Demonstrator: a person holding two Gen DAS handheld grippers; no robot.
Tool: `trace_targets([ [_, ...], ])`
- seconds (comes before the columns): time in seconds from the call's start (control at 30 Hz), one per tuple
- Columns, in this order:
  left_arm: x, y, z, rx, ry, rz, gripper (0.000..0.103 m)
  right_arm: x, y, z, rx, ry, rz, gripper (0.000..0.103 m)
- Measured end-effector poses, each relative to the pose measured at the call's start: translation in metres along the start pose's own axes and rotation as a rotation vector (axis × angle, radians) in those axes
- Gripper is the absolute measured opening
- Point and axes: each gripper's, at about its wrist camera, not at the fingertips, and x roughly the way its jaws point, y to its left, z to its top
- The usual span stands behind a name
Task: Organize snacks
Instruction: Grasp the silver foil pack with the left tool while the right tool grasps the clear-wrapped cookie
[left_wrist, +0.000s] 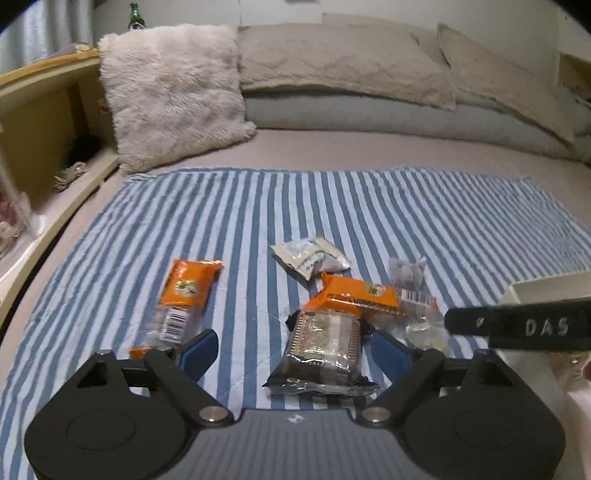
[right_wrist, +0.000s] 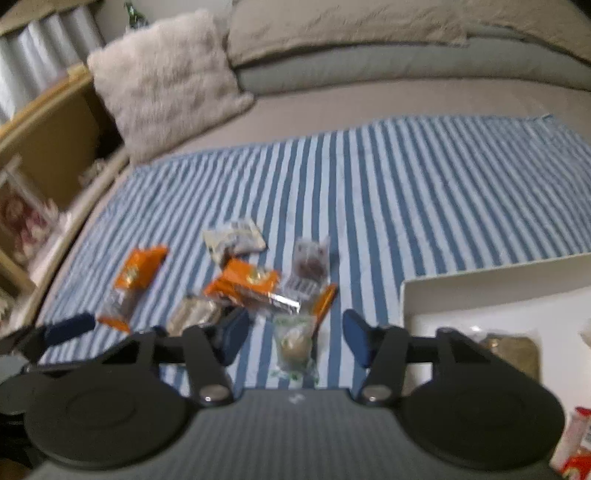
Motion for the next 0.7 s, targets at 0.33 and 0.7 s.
trace_targets([
  [0.33, 0.04, 0.003, -0.004, 0.0, 0.029, 0.017, 0.087, 0.053, 0.004, -0.005, -0.016, 0.122, -0.029, 0.046],
  [0.7, 0.052, -0.007, 0.002, -0.036, 0.079, -0.044, 0.072, 0.055, 0.004, -0.006, -0.059, 0.141, -0.015, 0.029],
])
